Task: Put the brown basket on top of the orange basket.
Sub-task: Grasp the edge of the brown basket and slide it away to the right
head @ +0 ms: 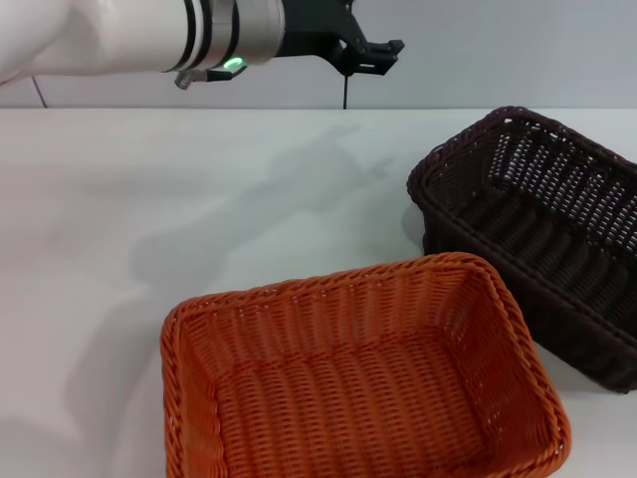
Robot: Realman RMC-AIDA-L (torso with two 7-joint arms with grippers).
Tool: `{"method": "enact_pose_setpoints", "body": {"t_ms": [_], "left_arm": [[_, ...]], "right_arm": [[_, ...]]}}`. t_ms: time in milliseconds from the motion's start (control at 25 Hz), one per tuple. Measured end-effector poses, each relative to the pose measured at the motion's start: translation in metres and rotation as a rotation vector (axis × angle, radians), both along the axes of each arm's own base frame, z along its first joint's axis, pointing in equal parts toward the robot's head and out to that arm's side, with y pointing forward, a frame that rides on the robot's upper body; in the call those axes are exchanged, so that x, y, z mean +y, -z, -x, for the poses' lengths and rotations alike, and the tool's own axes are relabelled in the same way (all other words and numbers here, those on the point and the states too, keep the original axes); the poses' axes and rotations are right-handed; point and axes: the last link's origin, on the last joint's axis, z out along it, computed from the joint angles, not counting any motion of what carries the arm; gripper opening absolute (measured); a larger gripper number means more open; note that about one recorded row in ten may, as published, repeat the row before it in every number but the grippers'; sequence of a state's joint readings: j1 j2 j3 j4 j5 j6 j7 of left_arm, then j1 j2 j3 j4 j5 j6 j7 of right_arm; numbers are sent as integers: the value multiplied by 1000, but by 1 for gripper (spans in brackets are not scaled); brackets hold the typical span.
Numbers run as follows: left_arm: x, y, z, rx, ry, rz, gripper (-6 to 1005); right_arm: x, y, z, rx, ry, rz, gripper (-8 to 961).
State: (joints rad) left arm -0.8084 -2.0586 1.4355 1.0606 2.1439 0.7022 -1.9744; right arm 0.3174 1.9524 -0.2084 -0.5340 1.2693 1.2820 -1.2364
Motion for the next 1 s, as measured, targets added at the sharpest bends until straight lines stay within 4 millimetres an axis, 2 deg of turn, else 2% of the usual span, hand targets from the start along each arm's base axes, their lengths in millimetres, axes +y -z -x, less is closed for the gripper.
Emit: {"method": "enact_pose_setpoints", "body": {"t_ms": [160, 200, 400, 600, 1000], "left_arm": [[1, -1, 1, -2, -5, -3, 812], [1, -1, 0, -3, -3, -3, 812], [2, -1, -5, -2, 8, -3, 812], [1, 4, -4, 6, 5, 10, 812], [2, 9, -2, 15, -5, 26, 812]], "right_arm": [[-15, -4, -5, 18, 16, -13, 568], [-23, -3, -5, 53, 14, -23, 568], [-34, 5, 0, 163, 8, -6, 567], [-39, 8, 1, 252, 39, 48, 567], [-36, 20, 5, 271, 80, 179, 566]]}}
